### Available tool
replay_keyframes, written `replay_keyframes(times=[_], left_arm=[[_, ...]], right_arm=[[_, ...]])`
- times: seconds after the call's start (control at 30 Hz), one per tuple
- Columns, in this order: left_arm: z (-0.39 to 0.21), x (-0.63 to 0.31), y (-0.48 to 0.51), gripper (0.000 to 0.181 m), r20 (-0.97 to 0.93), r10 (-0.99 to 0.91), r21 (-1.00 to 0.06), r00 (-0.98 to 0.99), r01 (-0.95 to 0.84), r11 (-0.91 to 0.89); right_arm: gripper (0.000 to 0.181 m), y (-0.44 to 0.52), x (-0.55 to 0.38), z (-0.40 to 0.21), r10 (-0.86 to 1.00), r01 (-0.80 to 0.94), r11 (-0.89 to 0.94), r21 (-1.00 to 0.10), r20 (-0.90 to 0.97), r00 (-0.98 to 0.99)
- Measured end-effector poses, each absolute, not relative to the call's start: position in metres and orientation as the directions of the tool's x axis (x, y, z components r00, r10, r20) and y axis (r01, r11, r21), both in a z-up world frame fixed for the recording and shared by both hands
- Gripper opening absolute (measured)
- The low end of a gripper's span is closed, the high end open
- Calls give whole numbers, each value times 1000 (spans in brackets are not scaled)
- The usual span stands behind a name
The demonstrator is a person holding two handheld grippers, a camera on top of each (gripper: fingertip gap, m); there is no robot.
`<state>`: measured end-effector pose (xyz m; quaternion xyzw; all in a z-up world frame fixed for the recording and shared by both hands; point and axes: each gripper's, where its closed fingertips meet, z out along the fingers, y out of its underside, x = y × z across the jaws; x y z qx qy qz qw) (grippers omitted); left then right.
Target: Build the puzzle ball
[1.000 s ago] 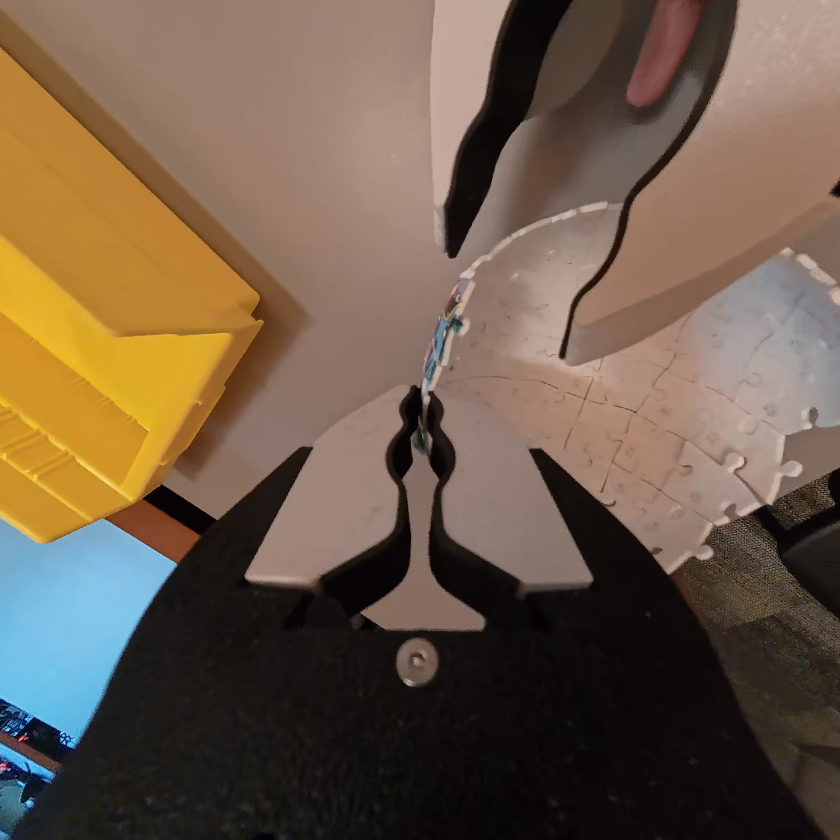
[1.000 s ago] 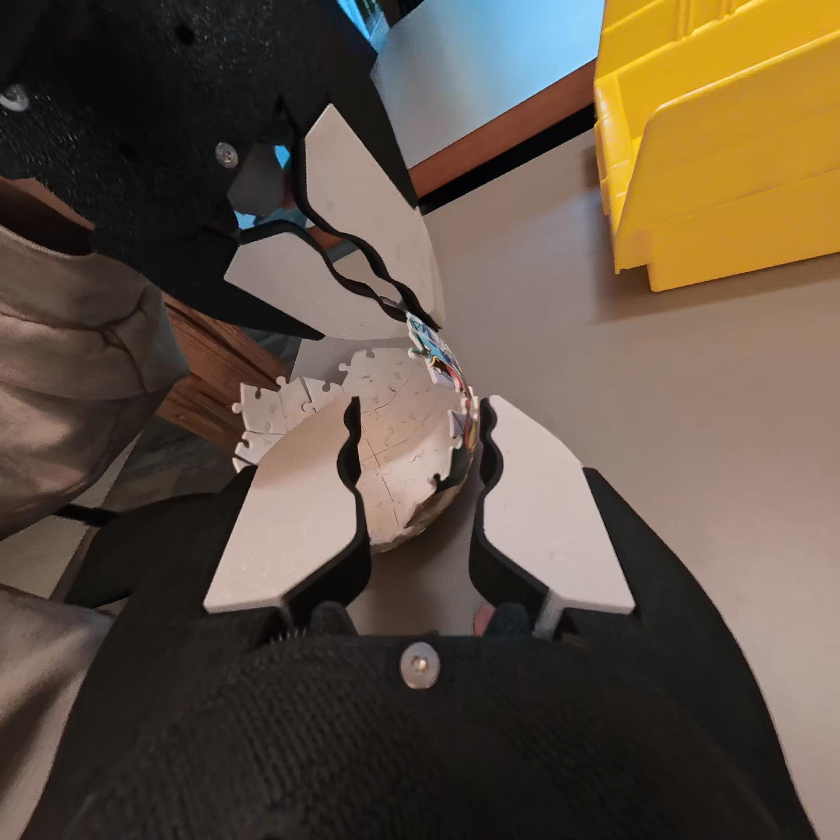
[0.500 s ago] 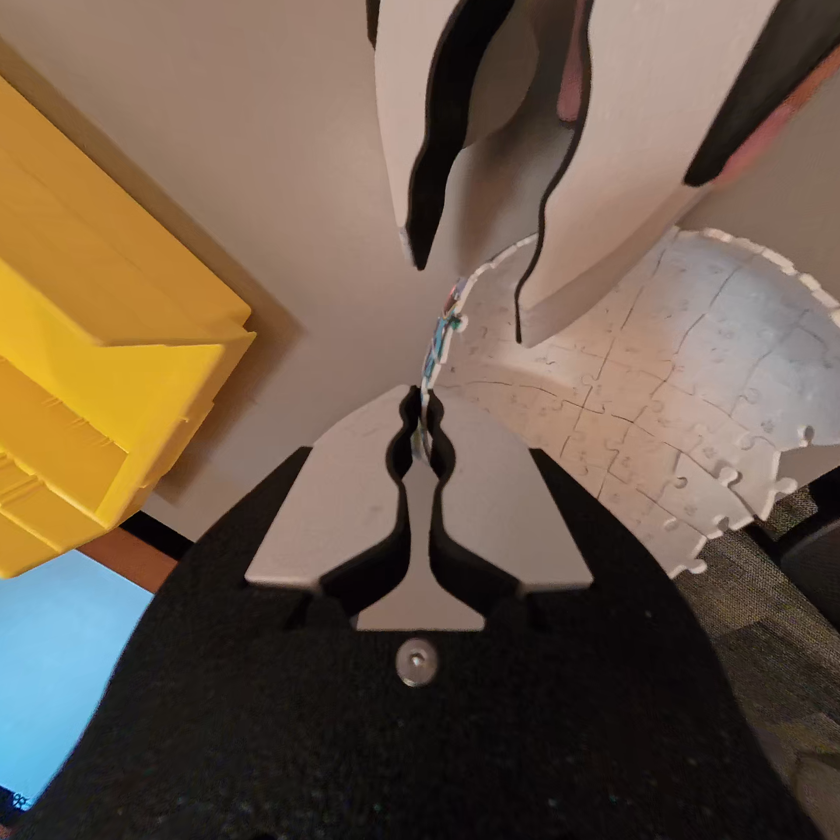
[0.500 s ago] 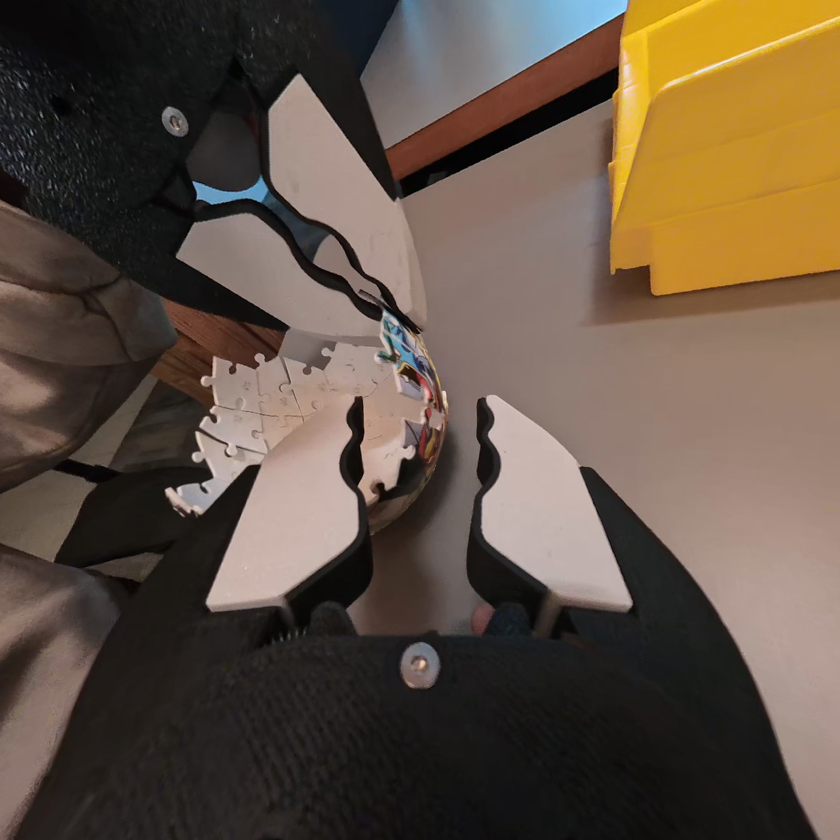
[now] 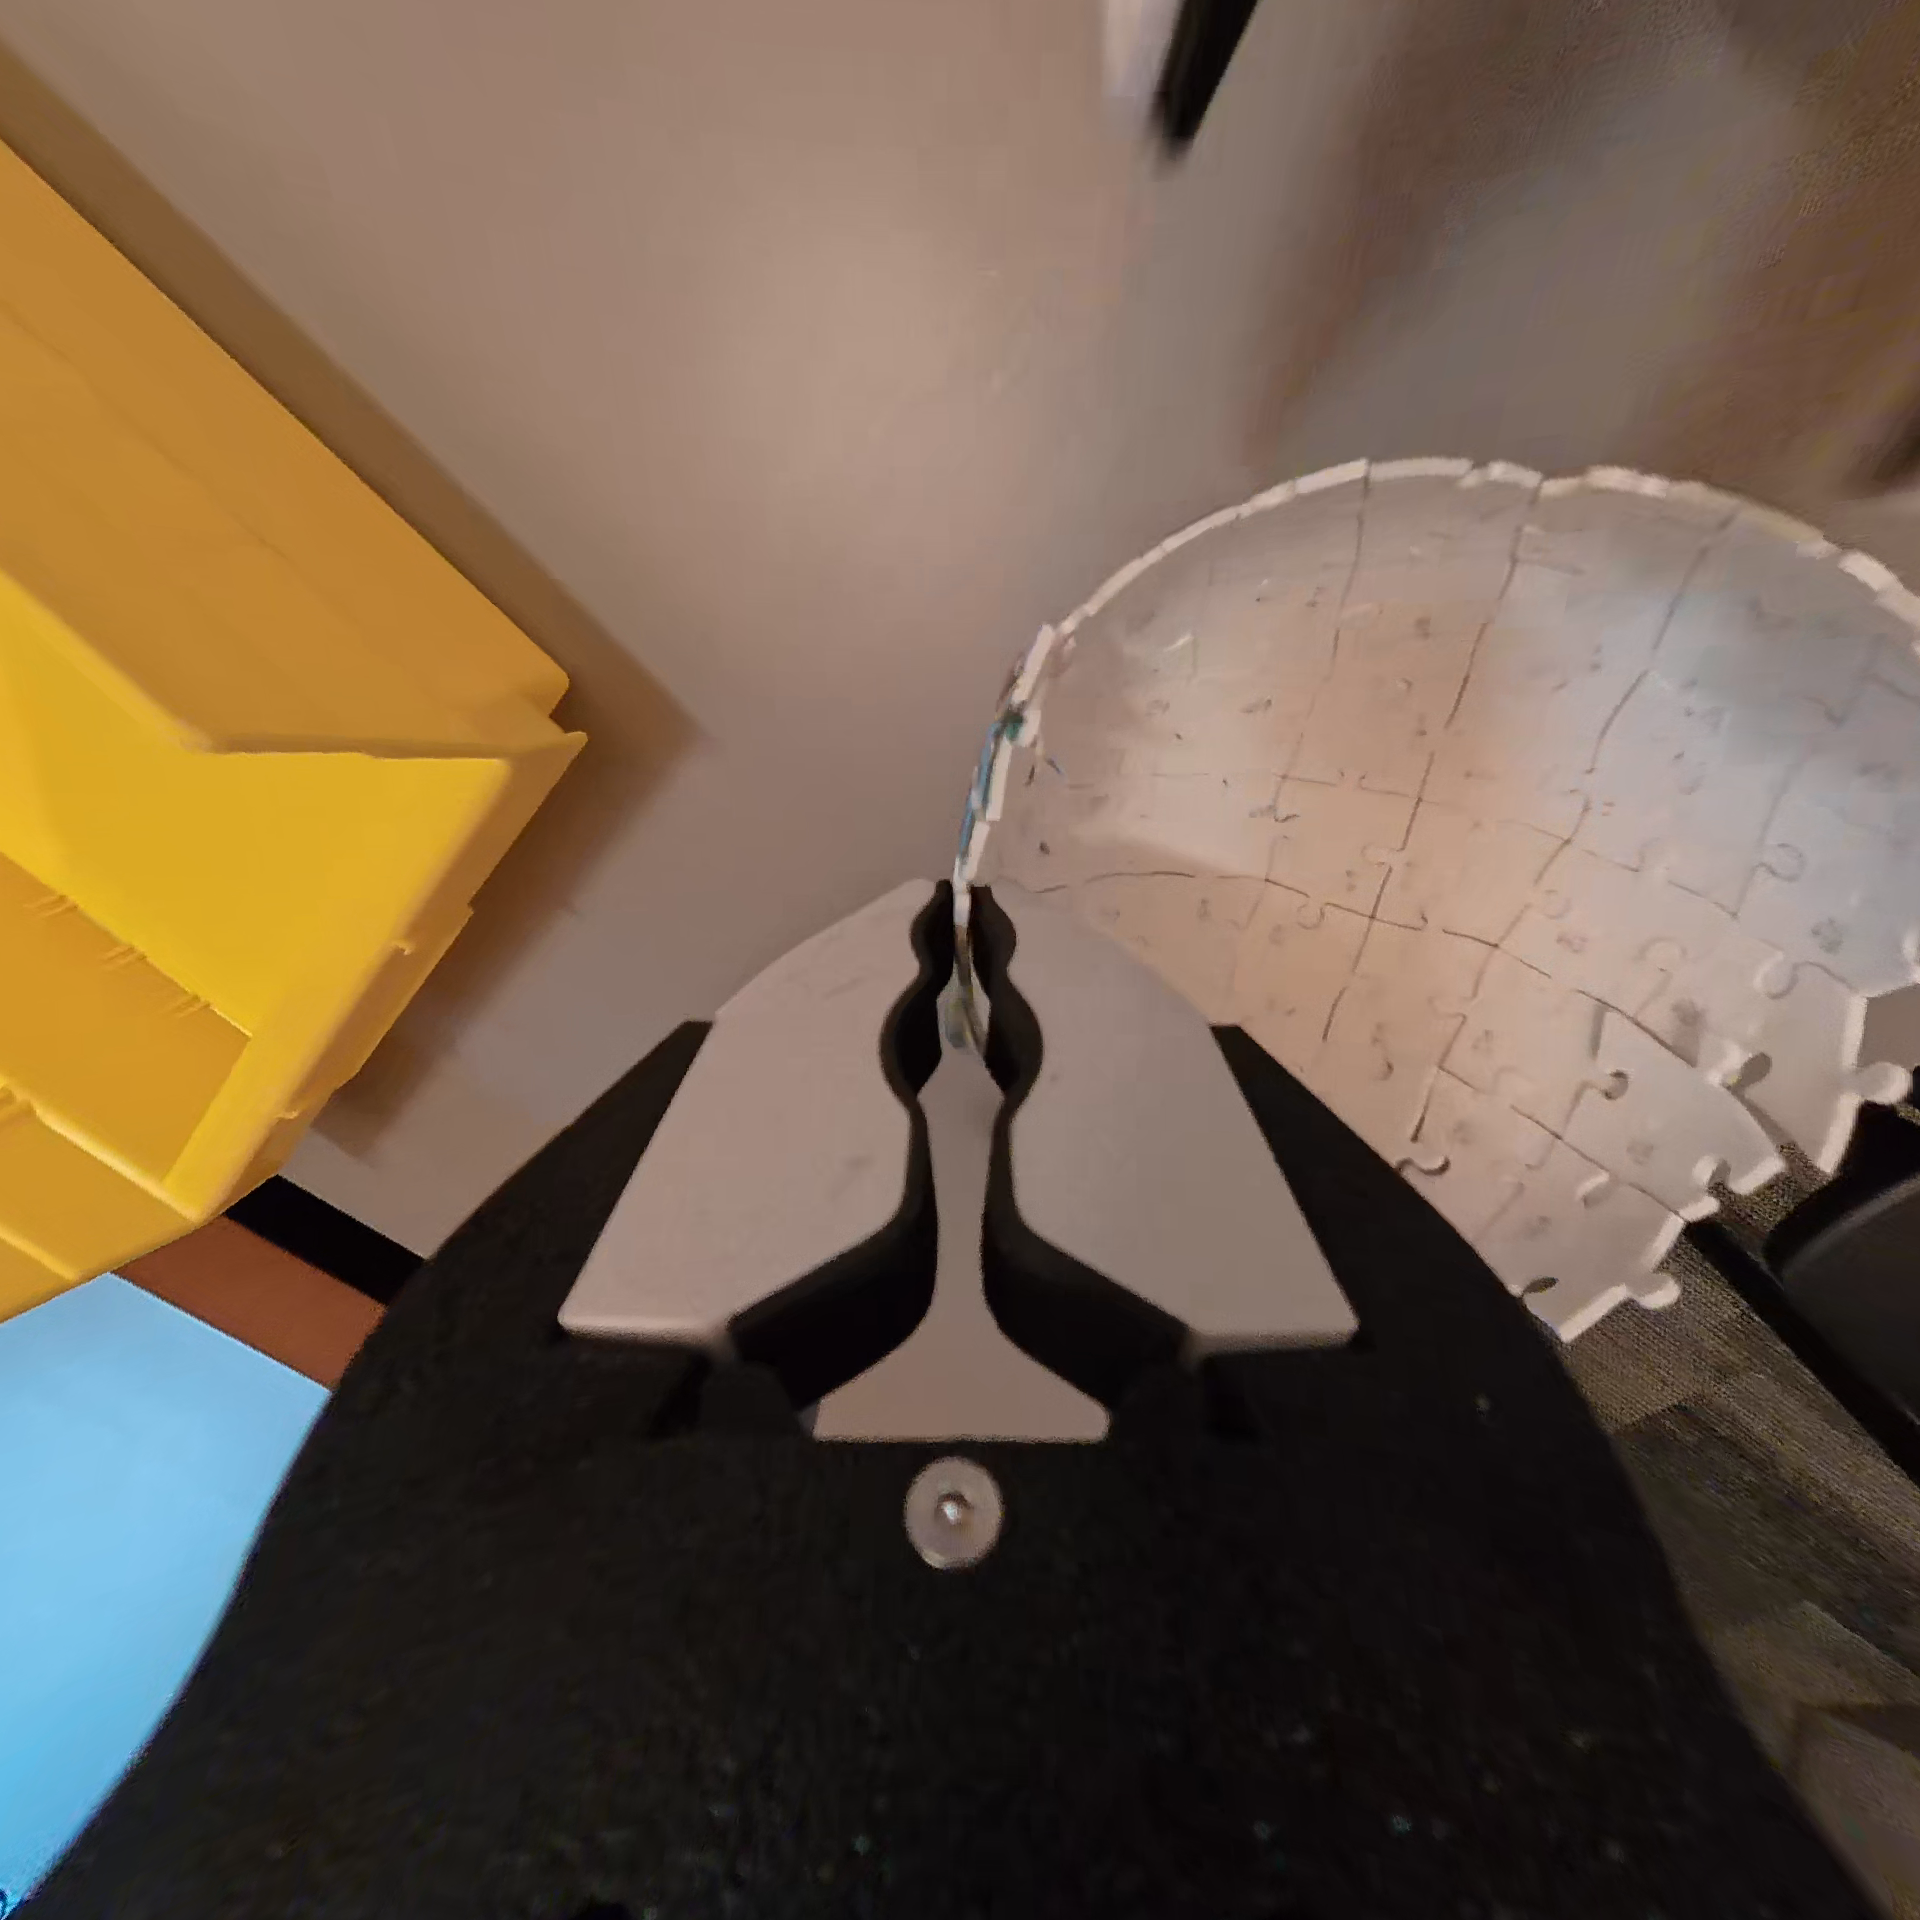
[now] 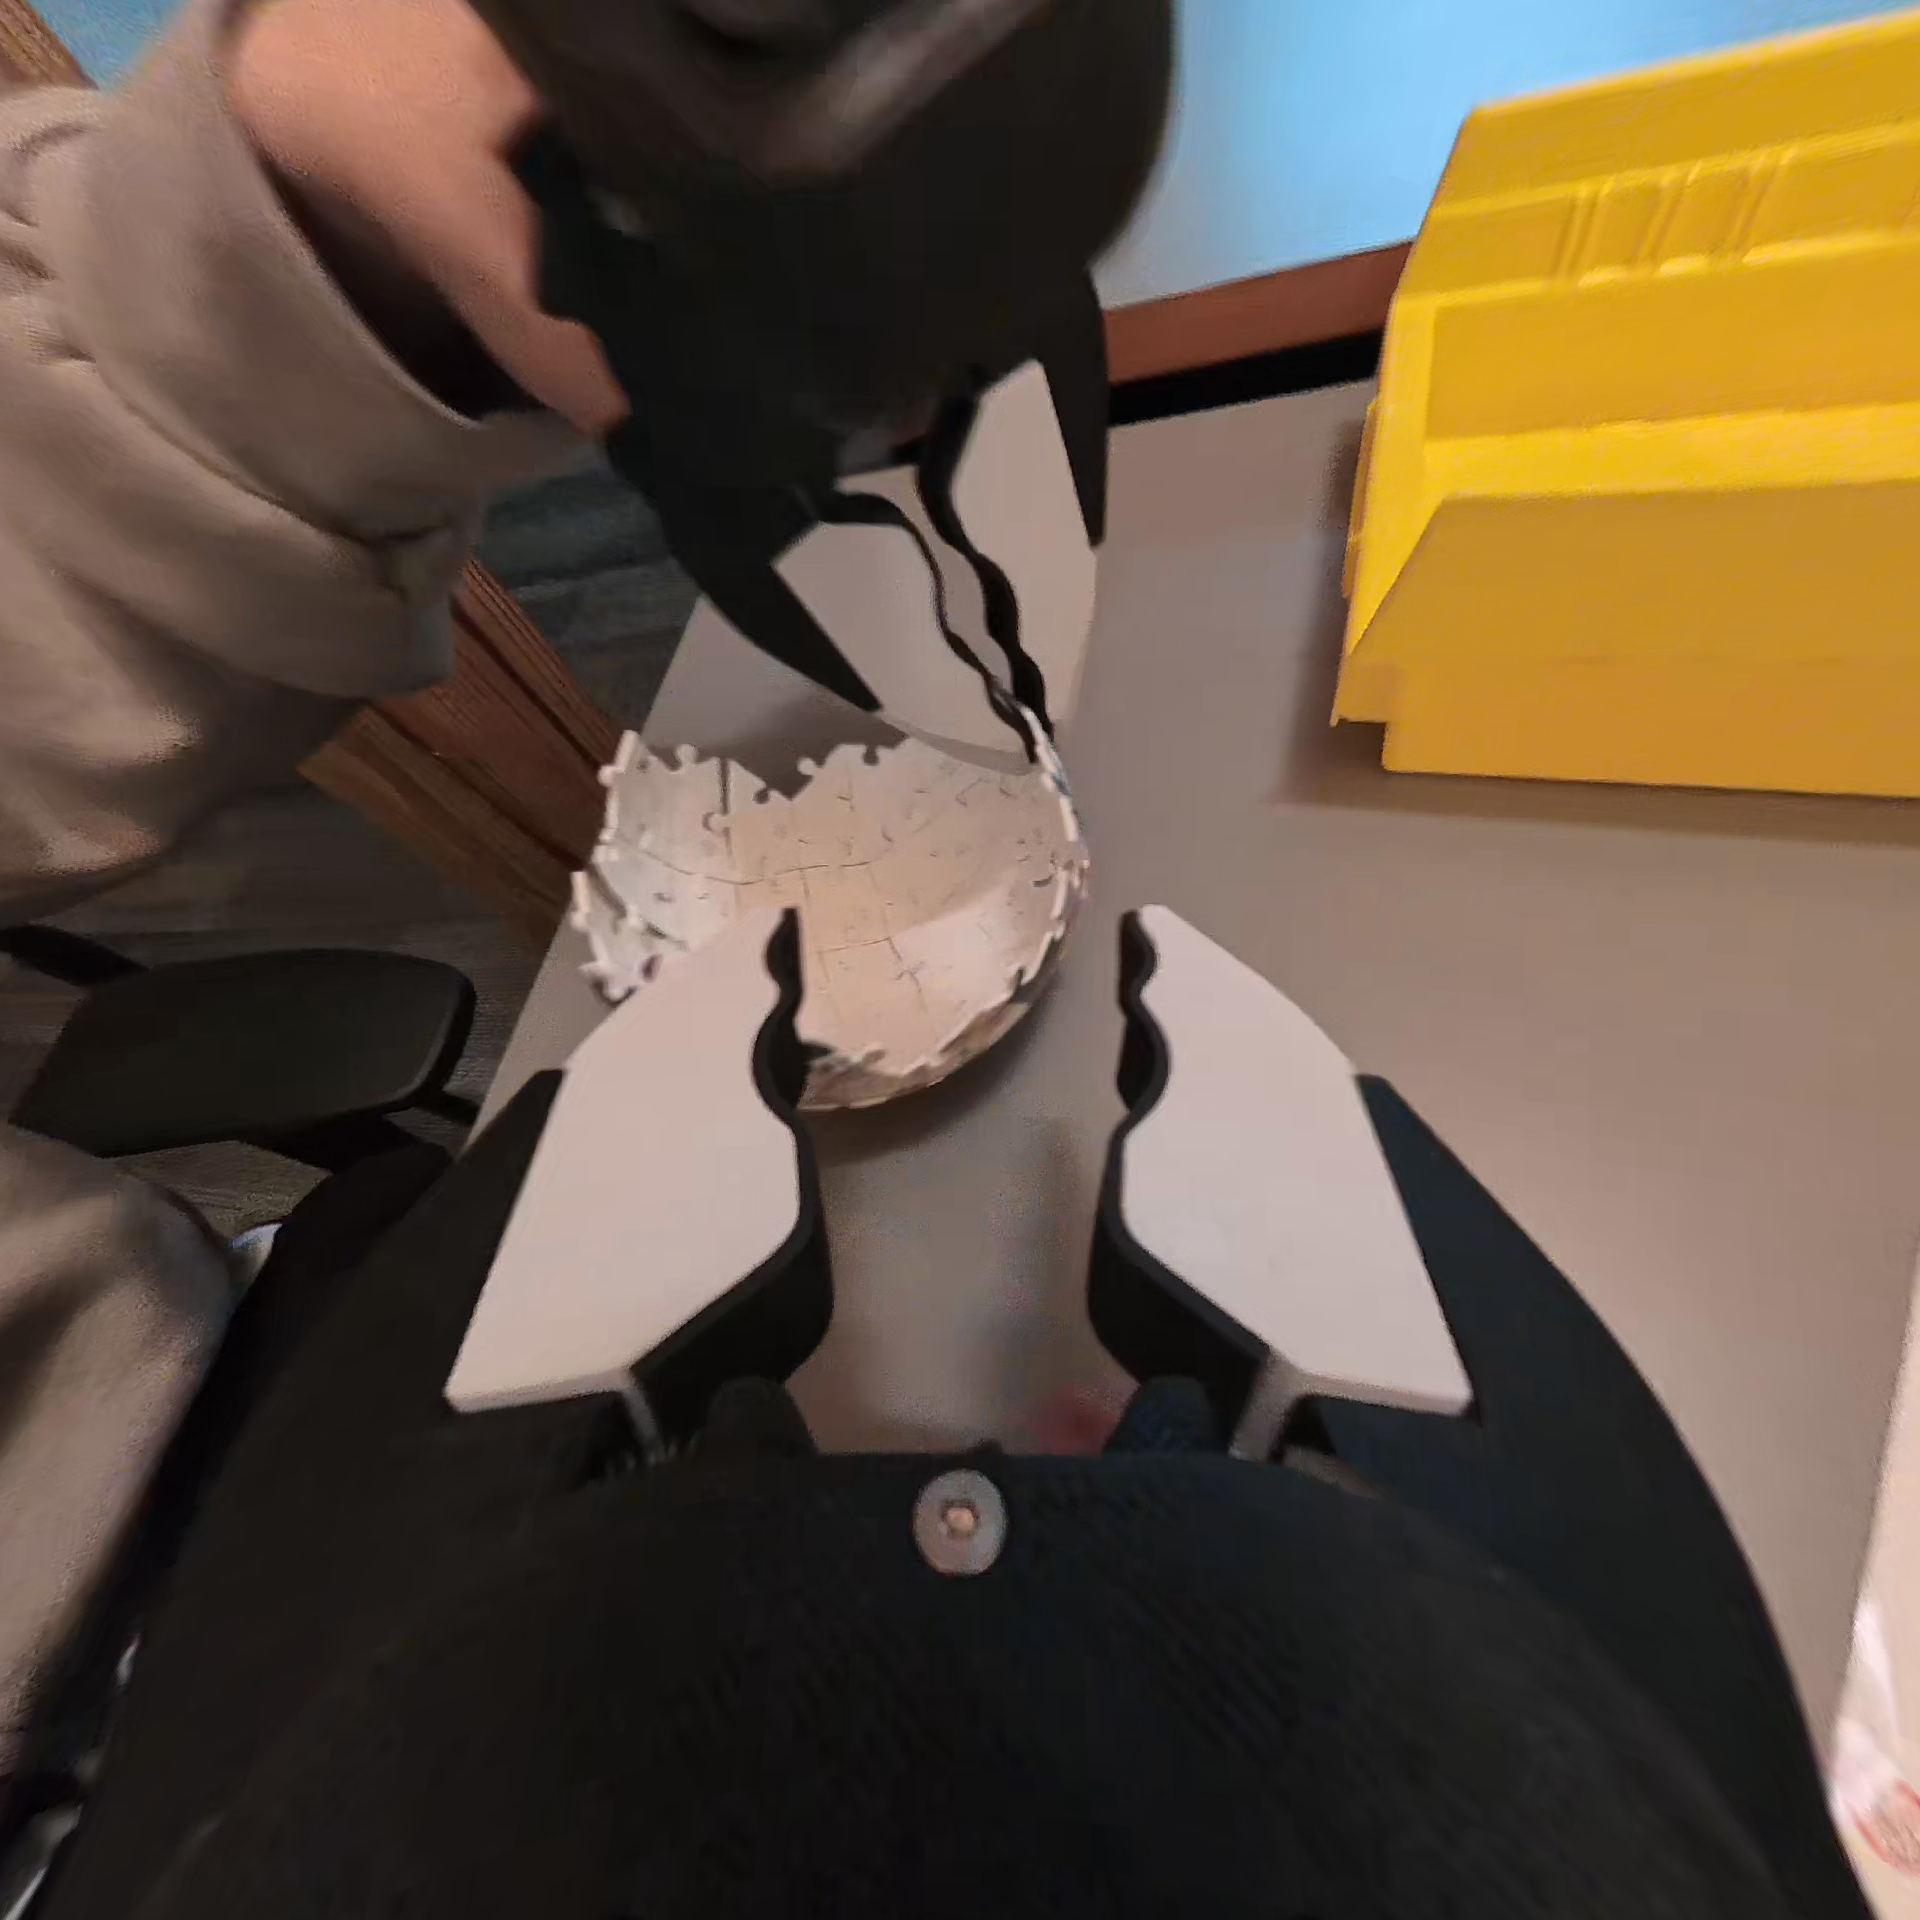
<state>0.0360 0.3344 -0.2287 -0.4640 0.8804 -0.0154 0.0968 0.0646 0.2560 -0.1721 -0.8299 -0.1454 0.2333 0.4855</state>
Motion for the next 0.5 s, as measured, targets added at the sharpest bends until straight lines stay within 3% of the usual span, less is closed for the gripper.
replay_keyframes(times=[0.17,0.27,0.4,0.5], left_arm=[[-229,32,338,3,-142,-832,-121,-537,-825,553],[-231,29,342,3,-131,-849,-124,-512,-841,527],[-237,26,345,3,-107,-885,-135,-453,-875,465],[-242,23,345,4,-79,-908,-150,-411,-896,419]], right_arm=[[96,216,41,-170,352,149,-398,-905,-1,936],[106,208,35,-202,102,98,-428,-898,60,993],[120,217,17,-229,6,146,-410,-900,157,988],[119,235,19,-238,28,210,-437,-875,220,975]])
